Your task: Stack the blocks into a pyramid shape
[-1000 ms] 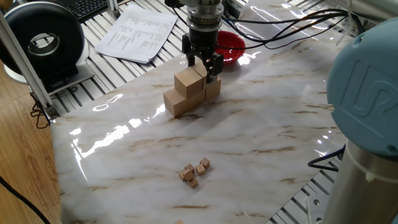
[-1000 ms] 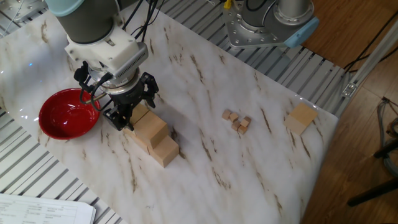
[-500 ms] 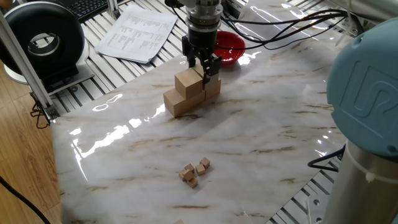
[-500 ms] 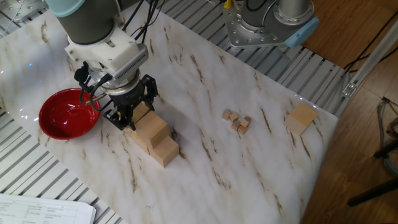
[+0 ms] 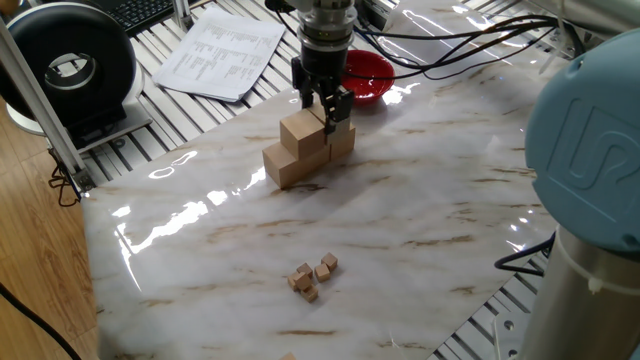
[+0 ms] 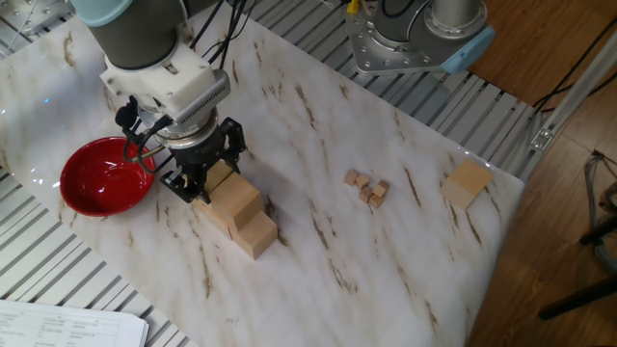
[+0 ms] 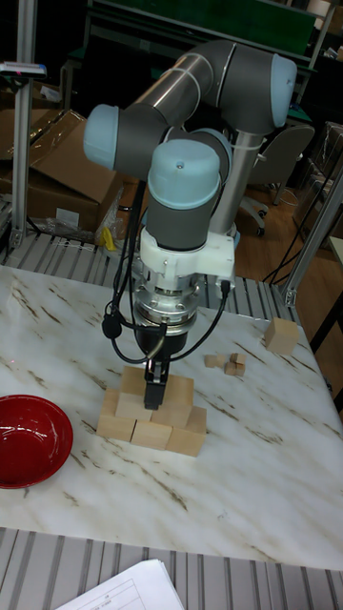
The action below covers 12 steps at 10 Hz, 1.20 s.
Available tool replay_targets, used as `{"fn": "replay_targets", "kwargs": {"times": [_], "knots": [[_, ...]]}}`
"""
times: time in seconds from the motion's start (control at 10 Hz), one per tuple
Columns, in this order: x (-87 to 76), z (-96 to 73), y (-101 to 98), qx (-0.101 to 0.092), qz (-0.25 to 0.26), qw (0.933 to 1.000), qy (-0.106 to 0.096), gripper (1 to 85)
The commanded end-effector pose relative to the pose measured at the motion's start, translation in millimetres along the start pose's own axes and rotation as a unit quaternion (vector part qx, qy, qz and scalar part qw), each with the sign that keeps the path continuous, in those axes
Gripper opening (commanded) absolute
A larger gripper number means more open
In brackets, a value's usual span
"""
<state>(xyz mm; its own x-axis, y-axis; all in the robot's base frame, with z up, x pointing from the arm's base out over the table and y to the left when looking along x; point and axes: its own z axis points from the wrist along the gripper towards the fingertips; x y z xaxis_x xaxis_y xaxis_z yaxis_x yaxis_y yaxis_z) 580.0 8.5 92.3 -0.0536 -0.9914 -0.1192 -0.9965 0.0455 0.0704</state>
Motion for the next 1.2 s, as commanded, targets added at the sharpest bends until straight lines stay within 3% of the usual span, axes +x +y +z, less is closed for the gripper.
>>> {"fn": "replay_targets", "kwargs": {"times": [0.0, 1.1], "knots": [[-5.6, -2.0, -1.7, 0.001, 0.004, 1.0000, -0.008, 60.7], [-8.2, -0.2, -1.3, 0.001, -0.004, 1.0000, -0.009, 63.0]]}}
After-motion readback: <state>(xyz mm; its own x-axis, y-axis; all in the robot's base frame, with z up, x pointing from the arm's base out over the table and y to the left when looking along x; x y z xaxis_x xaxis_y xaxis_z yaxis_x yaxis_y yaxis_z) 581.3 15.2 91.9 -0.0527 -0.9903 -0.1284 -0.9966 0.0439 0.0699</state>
